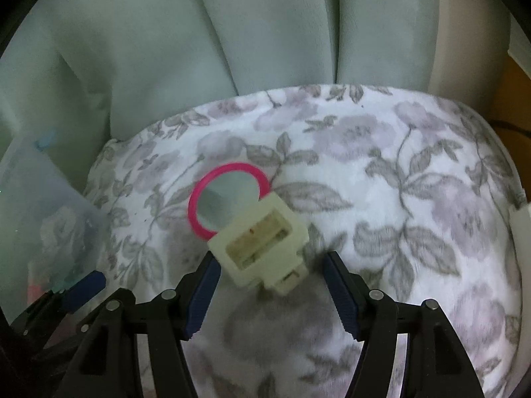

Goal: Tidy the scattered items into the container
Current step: 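Grasp the pink round mirror with the left gripper while the right grasps the cream clip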

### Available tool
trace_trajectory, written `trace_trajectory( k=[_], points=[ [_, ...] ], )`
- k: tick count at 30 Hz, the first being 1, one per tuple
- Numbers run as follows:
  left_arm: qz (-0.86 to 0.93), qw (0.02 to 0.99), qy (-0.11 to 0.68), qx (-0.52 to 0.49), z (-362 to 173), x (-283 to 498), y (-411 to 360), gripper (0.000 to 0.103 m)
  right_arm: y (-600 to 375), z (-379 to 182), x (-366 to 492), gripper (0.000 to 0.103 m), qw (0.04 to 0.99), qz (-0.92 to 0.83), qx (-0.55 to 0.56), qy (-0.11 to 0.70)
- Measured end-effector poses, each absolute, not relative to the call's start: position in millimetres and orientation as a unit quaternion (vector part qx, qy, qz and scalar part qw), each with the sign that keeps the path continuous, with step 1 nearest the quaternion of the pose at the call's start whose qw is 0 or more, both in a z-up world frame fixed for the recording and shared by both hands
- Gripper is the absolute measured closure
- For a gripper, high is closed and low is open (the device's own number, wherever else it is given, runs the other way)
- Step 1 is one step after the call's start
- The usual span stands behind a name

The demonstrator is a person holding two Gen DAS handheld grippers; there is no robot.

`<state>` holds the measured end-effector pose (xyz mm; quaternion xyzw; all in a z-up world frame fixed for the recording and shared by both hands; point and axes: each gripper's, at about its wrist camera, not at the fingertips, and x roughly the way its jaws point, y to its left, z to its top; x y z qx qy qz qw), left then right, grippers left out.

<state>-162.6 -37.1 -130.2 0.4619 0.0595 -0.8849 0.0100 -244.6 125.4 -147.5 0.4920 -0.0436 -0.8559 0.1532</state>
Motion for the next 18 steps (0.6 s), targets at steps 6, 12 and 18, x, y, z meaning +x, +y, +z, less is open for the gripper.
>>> trace_trajectory(
  k=[6, 12, 18],
  points=[
    [-0.888, -0.002, 0.057, 0.455, -133, -179, -27, 0.051, 141, -148, -252, 0.053, 0.128, -0.865, 0.483, -0.057],
    [-0.897, -0.031, 0.032, 0.44, -136, -196, -1, 0.041, 169, -145, -257, 0.053, 0.09, -0.872, 0.475, -0.076],
    [-0.895, -0.045, 0.0, 0.444, -145, -220, 20, 0.036, 200, -146, -255, 0.053, 0.059, -0.874, 0.472, -0.1]
  ],
)
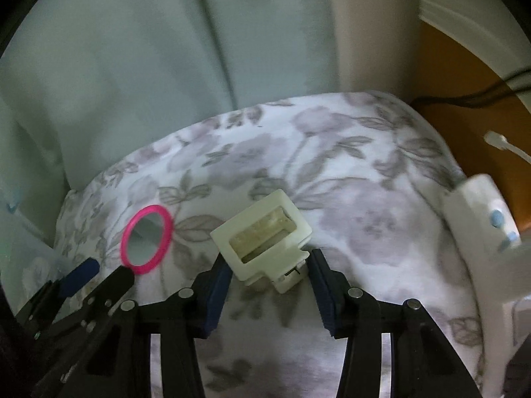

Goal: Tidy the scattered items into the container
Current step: 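Grasp the pink round mirror with the left gripper while the right grasps the cream clip, then lift the pink mirror with the left gripper while the right releases the cream clip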

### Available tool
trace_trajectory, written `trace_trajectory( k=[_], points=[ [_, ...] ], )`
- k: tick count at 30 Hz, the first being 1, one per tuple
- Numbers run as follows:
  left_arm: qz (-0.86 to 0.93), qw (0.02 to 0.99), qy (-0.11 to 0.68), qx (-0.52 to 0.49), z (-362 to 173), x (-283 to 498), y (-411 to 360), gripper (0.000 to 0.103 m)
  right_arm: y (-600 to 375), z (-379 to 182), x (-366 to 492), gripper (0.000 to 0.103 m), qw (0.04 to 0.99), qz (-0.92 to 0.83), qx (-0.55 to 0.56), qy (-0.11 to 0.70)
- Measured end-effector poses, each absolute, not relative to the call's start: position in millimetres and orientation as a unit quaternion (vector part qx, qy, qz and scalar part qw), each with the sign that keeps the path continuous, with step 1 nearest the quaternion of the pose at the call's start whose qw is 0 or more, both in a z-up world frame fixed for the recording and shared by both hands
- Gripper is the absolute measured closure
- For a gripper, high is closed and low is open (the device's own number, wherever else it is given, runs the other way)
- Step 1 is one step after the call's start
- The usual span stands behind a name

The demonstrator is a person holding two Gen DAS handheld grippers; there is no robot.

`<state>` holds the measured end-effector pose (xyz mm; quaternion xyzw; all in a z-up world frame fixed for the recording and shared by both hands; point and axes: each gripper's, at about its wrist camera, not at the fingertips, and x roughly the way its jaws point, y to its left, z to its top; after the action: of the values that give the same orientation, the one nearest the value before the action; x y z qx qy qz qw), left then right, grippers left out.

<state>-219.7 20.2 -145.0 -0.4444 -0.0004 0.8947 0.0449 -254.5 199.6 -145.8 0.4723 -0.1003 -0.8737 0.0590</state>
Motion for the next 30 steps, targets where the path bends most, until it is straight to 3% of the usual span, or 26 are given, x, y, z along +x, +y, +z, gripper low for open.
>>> trace_trajectory(
  k=[12, 16, 20, 30],
  points=[
    [0.895, 0.037, 0.014, -0.444, -158, -253, 32, 0.021, 201, -150, -253, 0.052, 0.057, -0.882, 0.458, -0.096],
    [0.895, 0.027, 0.013, -0.444, -158, -260, 34, 0.021, 201, -150, -256, 0.052, 0.056, -0.882, 0.458, -0.095],
    [0.898, 0.027, 0.009, -0.44, -156, -255, 33, 0.029, 195, -149, -252, 0.052, 0.045, -0.878, 0.464, -0.112],
    [0.89, 0.024, 0.003, -0.455, -154, -213, 30, 0.029, 196, -148, -226, 0.053, 0.039, -0.867, 0.481, -0.125]
  ],
)
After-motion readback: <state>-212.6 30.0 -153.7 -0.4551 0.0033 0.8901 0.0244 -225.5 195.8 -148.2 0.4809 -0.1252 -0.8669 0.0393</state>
